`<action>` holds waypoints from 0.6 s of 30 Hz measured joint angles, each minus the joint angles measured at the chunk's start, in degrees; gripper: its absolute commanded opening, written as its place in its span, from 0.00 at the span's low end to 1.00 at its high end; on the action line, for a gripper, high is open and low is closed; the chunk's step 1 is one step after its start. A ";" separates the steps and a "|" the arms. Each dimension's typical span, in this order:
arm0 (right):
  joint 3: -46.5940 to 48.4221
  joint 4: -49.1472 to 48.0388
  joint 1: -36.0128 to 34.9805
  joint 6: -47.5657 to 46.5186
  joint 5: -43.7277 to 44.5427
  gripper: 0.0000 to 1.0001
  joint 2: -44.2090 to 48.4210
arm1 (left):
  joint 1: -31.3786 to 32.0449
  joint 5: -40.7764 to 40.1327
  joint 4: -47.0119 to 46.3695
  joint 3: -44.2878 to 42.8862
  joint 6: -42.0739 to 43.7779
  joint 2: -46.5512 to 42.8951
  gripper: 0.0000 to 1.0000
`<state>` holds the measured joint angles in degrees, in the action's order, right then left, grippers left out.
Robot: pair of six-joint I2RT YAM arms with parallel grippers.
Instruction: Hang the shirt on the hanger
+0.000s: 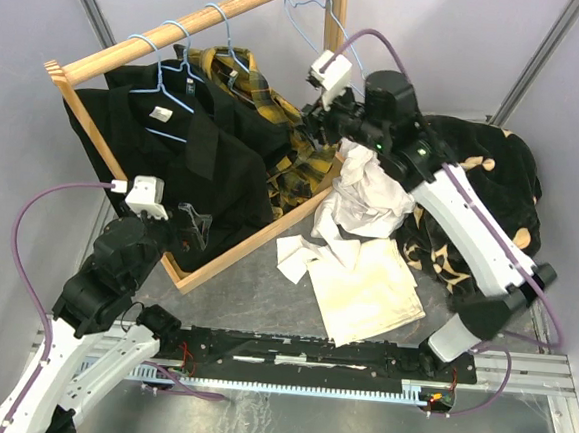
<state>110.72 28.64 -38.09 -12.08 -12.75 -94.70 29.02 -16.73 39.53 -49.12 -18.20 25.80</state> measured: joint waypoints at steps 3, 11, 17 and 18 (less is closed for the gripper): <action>-6.29 -0.44 0.02 0.90 4.00 0.71 7.48 | 0.00 -0.09 0.85 -0.98 0.07 0.72 0.99; -29.24 -0.02 0.11 12.46 14.56 0.79 34.16 | 0.00 -4.35 6.27 -7.30 0.42 8.35 0.99; -42.36 10.21 0.11 25.77 21.75 0.88 44.35 | -0.02 -8.26 11.87 -10.54 -1.60 16.28 0.99; -43.78 12.37 0.11 28.22 23.06 0.91 44.96 | -0.02 -8.17 12.41 -10.49 -2.34 16.65 0.99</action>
<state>66.94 41.01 -37.98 16.14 10.31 -49.74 28.99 -24.91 51.94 -59.61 -20.53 42.46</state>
